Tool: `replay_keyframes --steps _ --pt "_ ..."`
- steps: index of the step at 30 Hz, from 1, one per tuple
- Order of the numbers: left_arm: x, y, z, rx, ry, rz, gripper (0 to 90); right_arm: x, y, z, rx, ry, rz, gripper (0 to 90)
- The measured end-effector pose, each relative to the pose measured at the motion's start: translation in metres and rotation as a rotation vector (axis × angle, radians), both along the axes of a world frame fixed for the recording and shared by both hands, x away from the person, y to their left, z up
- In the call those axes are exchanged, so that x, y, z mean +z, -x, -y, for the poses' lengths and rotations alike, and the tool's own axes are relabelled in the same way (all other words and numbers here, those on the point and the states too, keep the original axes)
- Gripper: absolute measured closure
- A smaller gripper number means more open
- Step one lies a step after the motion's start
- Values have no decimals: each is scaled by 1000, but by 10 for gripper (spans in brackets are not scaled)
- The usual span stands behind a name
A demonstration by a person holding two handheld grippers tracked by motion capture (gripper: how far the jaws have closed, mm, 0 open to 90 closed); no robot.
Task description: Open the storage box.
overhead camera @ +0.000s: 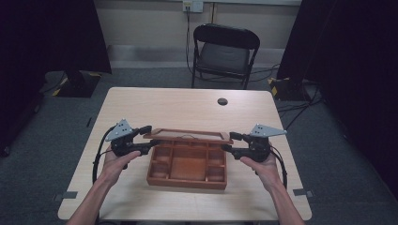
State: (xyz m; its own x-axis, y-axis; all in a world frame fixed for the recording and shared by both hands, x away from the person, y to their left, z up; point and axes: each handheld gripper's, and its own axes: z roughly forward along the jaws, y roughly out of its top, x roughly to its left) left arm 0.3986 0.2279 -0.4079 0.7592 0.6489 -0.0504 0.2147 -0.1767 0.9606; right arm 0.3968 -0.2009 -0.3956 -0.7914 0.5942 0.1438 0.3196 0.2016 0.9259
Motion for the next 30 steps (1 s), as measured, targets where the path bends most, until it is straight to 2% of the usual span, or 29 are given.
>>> replay_keyframes --steps 3,9,15,21,22,25,30 --pt "0 -1 0 0 12 7 378 1 -4 2 -5 -10 1 422" --pt "0 -2 0 -1 21 10 381 2 -9 -6 3 9 15 424" --pt "1 0 0 3 4 20 397 1 -15 -16 48 13 8 428" --pt "5 4 -1 -10 26 30 425 5 -22 -19 102 -3 -15 463" --pt "7 5 -2 -21 27 30 428 7 -24 -22 134 -10 -20 489" --pt "8 7 -1 -37 24 30 439 8 -24 -30 178 -22 -26 502" --pt "13 8 0 -46 40 18 450 11 -26 -33 179 -19 -33 492"
